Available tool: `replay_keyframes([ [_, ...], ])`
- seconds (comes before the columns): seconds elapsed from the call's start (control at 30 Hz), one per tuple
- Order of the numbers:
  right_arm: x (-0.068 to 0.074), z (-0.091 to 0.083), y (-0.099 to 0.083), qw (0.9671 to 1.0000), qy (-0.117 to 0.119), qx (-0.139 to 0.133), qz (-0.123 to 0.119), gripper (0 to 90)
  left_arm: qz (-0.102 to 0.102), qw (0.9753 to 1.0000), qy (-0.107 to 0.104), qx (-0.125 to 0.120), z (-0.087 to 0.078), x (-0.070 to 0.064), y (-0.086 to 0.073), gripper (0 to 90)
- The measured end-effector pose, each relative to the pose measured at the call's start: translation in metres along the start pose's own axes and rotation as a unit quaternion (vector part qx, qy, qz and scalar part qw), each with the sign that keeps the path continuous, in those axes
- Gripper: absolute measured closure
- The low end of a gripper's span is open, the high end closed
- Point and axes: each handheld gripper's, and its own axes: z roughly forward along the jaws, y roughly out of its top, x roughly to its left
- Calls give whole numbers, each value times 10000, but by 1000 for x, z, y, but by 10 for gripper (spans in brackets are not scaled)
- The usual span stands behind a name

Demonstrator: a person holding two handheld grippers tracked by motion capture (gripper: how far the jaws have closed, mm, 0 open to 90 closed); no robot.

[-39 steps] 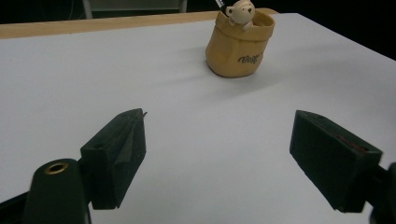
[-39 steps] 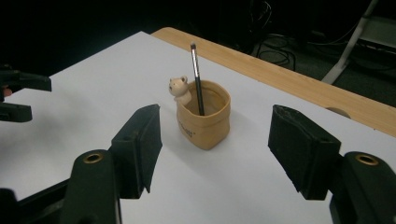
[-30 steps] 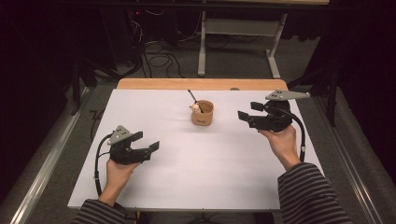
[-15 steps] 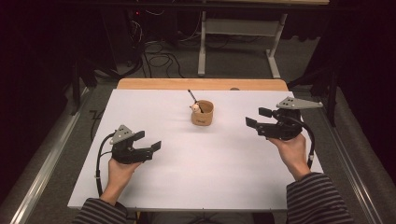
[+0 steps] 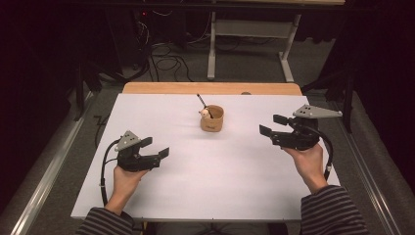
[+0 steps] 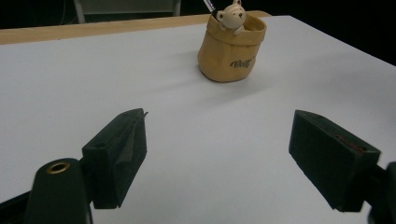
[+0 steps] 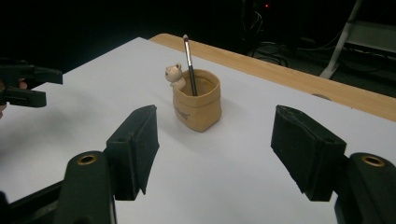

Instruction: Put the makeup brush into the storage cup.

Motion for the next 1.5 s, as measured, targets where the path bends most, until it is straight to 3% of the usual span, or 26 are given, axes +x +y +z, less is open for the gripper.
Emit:
replay_keyframes([
  [0.87, -3, -17, -32, 9999, -29, -99, 112, 318, 48, 10000, -47, -3, 3, -2, 1, 197],
  [1.5, -7, -14, -65, 9993, -49, -72, 358, 320, 43, 10000, -28, -11, 3, -2, 1, 196],
])
